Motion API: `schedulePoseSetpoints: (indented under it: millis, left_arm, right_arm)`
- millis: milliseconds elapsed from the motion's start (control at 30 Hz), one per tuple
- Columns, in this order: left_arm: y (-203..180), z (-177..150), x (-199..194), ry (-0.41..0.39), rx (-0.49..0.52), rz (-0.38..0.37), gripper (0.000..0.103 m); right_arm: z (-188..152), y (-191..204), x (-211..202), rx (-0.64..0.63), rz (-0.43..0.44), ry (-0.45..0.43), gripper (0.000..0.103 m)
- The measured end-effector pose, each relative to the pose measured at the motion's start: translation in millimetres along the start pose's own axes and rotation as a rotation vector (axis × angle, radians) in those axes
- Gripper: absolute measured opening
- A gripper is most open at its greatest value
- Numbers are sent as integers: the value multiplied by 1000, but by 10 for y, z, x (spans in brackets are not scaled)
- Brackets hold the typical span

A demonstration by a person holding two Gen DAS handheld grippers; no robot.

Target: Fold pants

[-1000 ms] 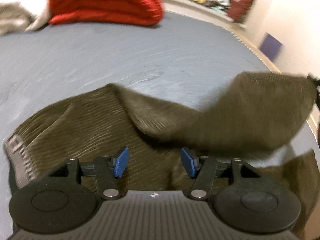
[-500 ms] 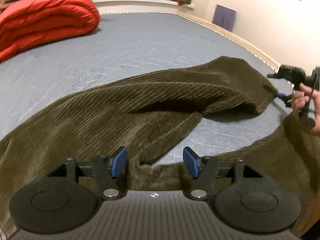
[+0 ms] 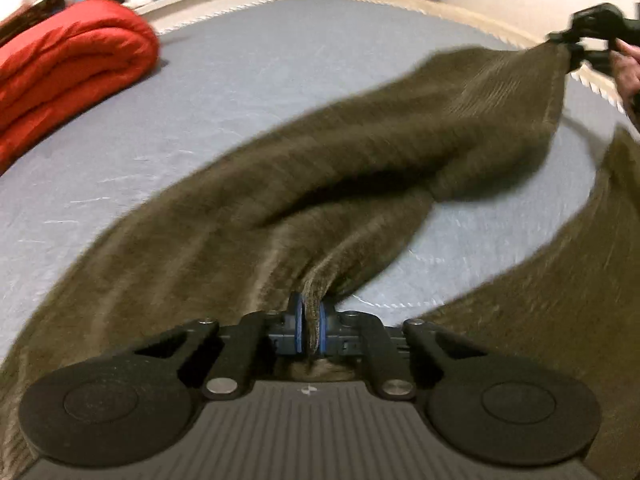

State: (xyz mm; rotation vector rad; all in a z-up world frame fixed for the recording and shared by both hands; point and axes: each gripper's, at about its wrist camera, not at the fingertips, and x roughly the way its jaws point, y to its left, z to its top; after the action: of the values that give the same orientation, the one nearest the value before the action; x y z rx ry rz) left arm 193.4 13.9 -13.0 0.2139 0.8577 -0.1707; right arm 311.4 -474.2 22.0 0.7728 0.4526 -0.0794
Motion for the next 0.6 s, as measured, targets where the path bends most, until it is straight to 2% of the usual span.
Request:
schedulePoseSetpoints:
  millis: [67,100,133,167,233,267,333,367,400,467,500,533,600]
  left_arm:
    - [164,13,-160,-18,-7,7,7]
    - [254,-12,-219,-9,-6,7,7]
    - [307,-50,-248,9,-3,7,7]
    - [362,-109,-260,40,7,5,7]
    - [405,-229,-272,97,41,-31,8]
    - [397,-279,-279,112,52,-44,8]
    - [387,-323,-324,114,51,-48,11]
    - [386,-323,-356,111,44,-46,16]
    - [392,-312,-403,106,30,-49,17]
    - [426,-289,-508,102,-7,-74,30]
    - [452,-294,-587,94,-29,-85,36]
    - [484,-286,-688,78,-55,-99,47]
    - [538,-269,-915,36,-103,-108,50]
  right_arm:
    - [81,360,-282,-186,31,-114,7]
    - [96,420,-379,-222,34,-150,7]
    - [88,407,-423,-232,-14,-162,7]
    - [55,333,-387,-227,-105,-139,7]
    - [-90,43,-196,-226,-345,-8,7]
    - [-143,-118,-123,-196,-413,55,7]
    - [-189,-409,-41,-93,-489,168,9]
    - [-187,-452,-47,-79,-492,177,11]
    - [-171,-432,-86,-93,-498,156,14]
    - [-139,-308,-195,-137,-578,84,39]
    - [-121,-265,-254,-148,-624,43,46]
    - [-106,-233,-313,-147,-661,5,52]
    - [-62,-192,-416,-116,-672,-56,52]
